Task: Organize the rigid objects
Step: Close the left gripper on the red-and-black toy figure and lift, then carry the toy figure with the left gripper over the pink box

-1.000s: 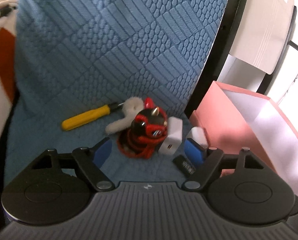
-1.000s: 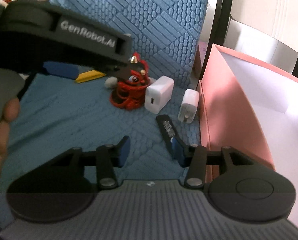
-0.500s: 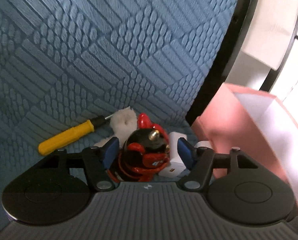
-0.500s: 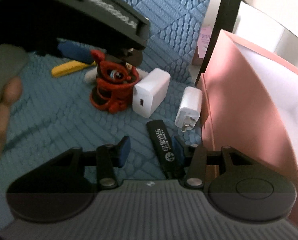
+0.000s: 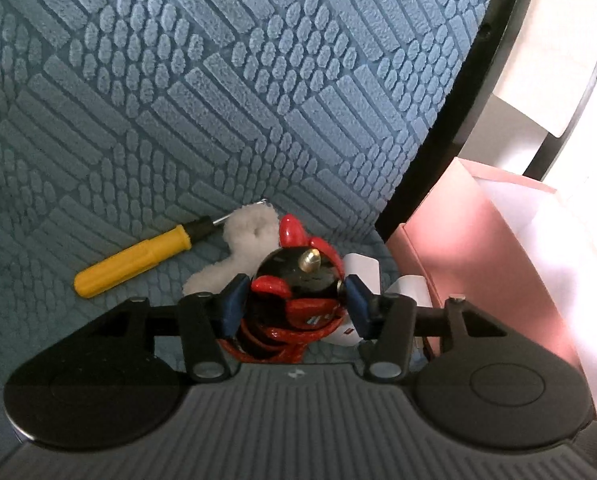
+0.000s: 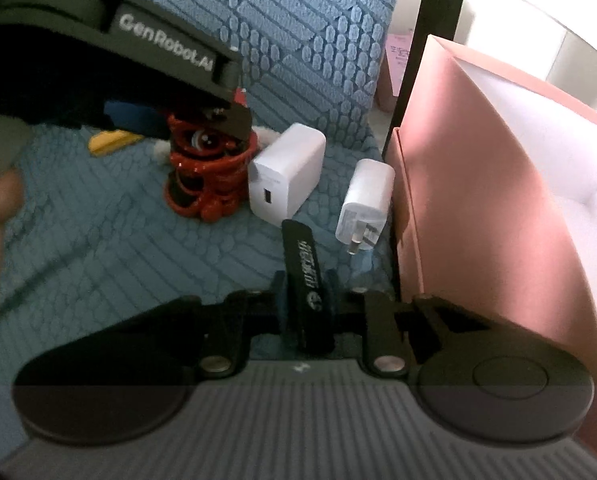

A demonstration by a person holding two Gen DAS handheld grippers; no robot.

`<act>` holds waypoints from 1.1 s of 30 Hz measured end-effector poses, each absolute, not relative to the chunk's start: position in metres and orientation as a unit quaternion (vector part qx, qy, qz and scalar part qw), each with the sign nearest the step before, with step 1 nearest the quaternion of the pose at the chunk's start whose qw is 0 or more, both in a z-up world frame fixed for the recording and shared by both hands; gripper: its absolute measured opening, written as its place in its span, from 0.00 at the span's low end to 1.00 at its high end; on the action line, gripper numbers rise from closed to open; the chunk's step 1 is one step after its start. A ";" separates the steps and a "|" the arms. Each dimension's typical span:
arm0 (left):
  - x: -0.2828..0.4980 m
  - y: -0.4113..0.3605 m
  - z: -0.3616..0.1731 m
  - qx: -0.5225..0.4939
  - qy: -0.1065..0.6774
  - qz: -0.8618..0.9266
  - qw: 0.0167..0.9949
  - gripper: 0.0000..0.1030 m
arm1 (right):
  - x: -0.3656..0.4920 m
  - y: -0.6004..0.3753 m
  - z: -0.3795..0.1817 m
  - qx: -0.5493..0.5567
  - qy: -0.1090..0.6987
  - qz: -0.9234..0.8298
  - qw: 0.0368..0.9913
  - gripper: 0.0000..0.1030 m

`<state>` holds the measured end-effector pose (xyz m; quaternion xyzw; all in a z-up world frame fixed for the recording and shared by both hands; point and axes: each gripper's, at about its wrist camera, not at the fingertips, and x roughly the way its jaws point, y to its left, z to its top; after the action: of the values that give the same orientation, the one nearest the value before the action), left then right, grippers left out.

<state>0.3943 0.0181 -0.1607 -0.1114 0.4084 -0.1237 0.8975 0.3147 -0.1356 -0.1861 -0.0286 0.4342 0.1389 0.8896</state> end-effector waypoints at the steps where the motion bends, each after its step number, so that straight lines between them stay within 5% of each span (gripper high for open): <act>1: 0.392 0.019 -0.159 -0.113 0.409 -0.121 0.897 0.56 | 0.314 -0.136 -0.185 -0.024 0.435 0.140 0.889 0.19; 8: 0.356 0.029 -0.149 -0.146 0.416 -0.097 0.892 0.56 | 0.308 -0.145 -0.176 -0.006 0.434 0.148 0.889 0.12; 33: 0.189 0.043 -0.133 -0.195 0.428 -0.019 0.882 0.53 | 0.204 -0.172 -0.144 0.078 0.461 0.214 0.857 0.12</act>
<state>0.1888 0.0433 -0.1334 -0.1955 0.4278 -0.0192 0.8823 0.2043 -0.1720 -0.1438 0.0781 0.4613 0.2141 0.8575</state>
